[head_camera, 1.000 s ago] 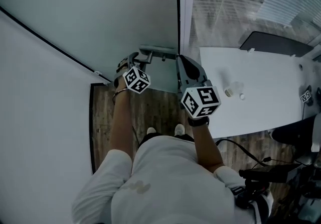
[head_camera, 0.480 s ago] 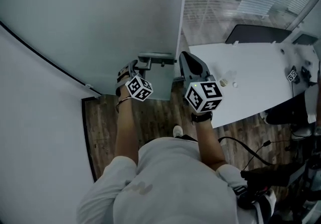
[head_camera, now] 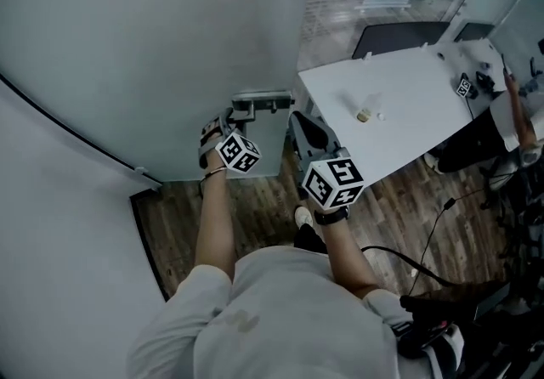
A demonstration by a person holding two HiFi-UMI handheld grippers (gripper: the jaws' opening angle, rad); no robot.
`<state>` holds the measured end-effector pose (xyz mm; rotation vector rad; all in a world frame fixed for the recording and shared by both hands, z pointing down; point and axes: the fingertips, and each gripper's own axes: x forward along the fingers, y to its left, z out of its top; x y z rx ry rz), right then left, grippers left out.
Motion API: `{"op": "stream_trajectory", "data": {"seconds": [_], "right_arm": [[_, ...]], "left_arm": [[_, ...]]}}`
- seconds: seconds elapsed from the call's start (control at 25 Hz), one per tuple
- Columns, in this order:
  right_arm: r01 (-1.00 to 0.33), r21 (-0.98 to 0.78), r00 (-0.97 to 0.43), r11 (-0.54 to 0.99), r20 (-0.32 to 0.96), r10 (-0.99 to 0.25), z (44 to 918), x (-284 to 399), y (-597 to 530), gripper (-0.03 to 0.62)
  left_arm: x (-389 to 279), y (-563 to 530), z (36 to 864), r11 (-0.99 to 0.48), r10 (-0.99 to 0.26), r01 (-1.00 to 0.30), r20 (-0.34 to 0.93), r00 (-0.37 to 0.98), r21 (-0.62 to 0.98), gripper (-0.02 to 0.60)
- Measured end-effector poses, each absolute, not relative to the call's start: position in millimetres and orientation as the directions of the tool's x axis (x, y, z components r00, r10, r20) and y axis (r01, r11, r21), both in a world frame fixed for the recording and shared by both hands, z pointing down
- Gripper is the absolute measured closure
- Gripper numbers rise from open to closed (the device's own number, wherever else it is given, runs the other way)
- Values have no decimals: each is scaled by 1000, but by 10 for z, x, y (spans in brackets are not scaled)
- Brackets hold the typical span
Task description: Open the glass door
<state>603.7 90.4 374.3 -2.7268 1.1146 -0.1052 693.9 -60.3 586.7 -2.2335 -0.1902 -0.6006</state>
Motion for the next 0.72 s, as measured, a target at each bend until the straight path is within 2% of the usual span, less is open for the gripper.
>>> {"op": "stream_trajectory", "data": {"seconds": [0.2, 0.4, 0.72], "right_arm": [[-609, -286, 768, -740, 21, -640, 3816, 5667, 1070, 592], [-658, -201, 749, -726, -71, -659, 3421, 5273, 966, 592], [-684, -241, 717, -688, -55, -694, 3632, 4816, 1068, 592]], "left_arm": [[6798, -568, 5836, -663, -63, 335, 496, 866, -670, 400], [6536, -494, 5880, -632, -46, 385, 529, 848, -673, 400], [6026, -400, 5878, -637, 39, 429, 529, 848, -641, 400]]}}
